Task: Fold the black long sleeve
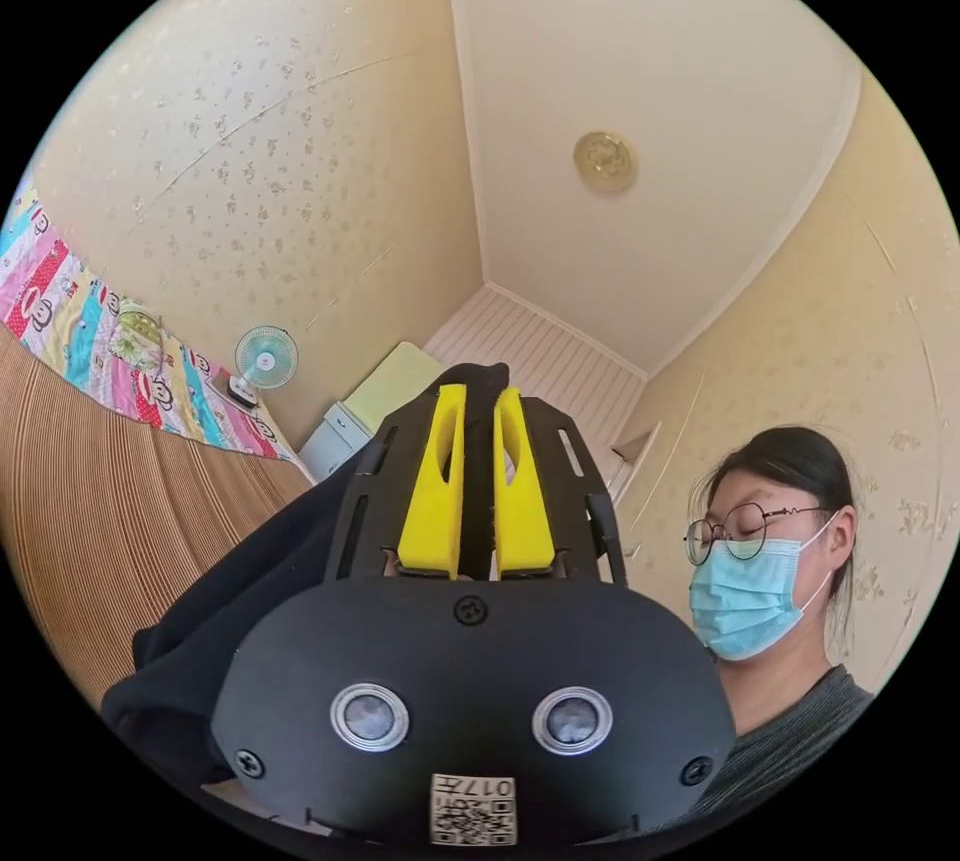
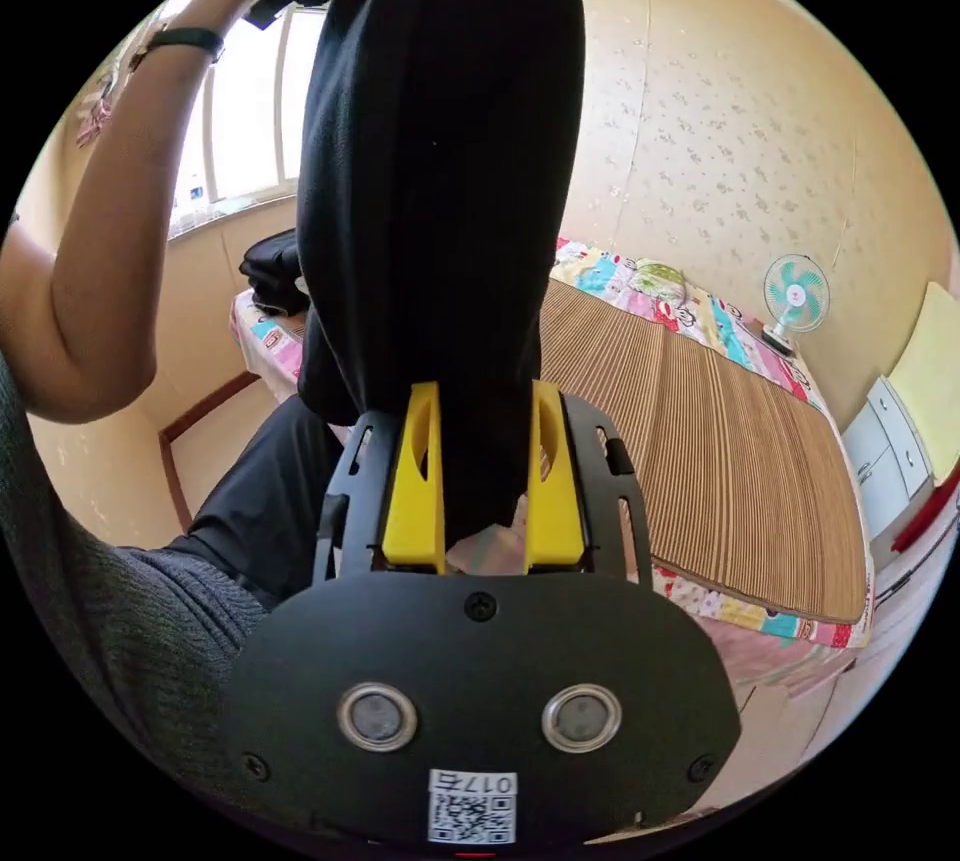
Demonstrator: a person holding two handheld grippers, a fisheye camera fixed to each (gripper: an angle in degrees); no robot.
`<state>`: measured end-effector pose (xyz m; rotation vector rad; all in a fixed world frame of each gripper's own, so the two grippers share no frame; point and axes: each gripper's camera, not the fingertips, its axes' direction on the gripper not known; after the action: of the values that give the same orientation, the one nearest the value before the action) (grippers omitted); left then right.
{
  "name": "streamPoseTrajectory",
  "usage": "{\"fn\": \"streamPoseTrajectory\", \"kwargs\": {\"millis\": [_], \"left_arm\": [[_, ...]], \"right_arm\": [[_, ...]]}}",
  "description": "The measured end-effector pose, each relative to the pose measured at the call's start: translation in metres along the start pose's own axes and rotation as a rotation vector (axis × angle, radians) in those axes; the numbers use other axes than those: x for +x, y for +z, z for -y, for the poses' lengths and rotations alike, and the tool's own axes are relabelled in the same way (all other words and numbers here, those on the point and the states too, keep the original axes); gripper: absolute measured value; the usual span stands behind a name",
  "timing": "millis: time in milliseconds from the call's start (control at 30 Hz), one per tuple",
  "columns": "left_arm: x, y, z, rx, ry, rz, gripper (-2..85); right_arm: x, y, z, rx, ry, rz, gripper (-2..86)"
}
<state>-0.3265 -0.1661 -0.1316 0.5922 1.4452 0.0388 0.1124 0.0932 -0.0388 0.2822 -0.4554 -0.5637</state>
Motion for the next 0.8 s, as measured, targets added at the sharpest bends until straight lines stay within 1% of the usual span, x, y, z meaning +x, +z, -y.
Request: {"fn": "streamPoseTrajectory", "kwargs": {"millis": [100, 167, 200, 233, 267, 300, 333, 367, 400, 433, 500, 600, 667, 733, 800], "left_arm": [[0.010, -0.003, 0.006, -0.045, 0.031, -0.002, 4.9], [0.017, -0.014, 0.012, -0.061, 0.064, 0.015, 4.9], [0.021, -0.025, 0.017, -0.068, 0.096, 0.043, 4.9], [0.025, -0.036, 0.021, -0.066, 0.116, 0.086, 5.0], [0.026, -0.041, 0.023, -0.069, 0.123, 0.112, 5.0], [0.028, -0.048, 0.028, -0.092, 0.135, 0.163, 5.0], [0.028, -0.054, 0.032, -0.126, 0.142, 0.216, 5.0], [0.027, -0.056, 0.034, -0.145, 0.150, 0.242, 5.0], [0.025, -0.060, 0.037, -0.185, 0.170, 0.286, 5.0], [0.021, -0.062, 0.038, -0.234, 0.187, 0.305, 5.0], [0.012, -0.068, 0.037, -0.266, 0.180, 0.315, 4.9], [0.010, -0.076, 0.027, -0.201, 0.202, 0.305, 4.5], [0.019, -0.068, 0.018, -0.133, 0.249, 0.296, 4.3], [0.032, -0.051, 0.014, -0.005, 0.319, 0.311, 4.2], [0.038, -0.032, 0.019, 0.069, 0.368, 0.376, 4.2]], "right_arm": [[0.011, -0.007, 0.007, 0.038, 0.005, -0.056, 7.8], [0.050, -0.037, 0.017, 0.113, 0.146, -0.155, 5.3], [0.063, -0.046, 0.020, 0.131, 0.190, -0.160, 5.1], [0.091, -0.066, 0.023, 0.195, 0.284, -0.127, 4.8], [0.119, -0.092, 0.023, 0.301, 0.383, -0.081, 4.5], [0.130, -0.105, 0.024, 0.354, 0.419, -0.066, 4.4], [0.146, -0.133, 0.026, 0.452, 0.468, -0.058, 4.3], [0.153, -0.161, 0.029, 0.548, 0.492, -0.075, 4.2], [0.155, -0.173, 0.032, 0.584, 0.494, -0.084, 4.1], [0.152, -0.196, 0.038, 0.653, 0.473, -0.100, 4.1], [0.140, -0.222, 0.046, 0.743, 0.422, -0.126, 4.0], [0.112, -0.252, 0.058, 0.853, 0.339, -0.189, 4.0], [0.092, -0.268, 0.062, 0.976, 0.269, -0.240, 4.0], [0.087, -0.275, 0.071, 1.001, 0.255, -0.320, 4.0], [0.097, -0.274, 0.088, 0.964, 0.262, -0.389, 4.1]]}}
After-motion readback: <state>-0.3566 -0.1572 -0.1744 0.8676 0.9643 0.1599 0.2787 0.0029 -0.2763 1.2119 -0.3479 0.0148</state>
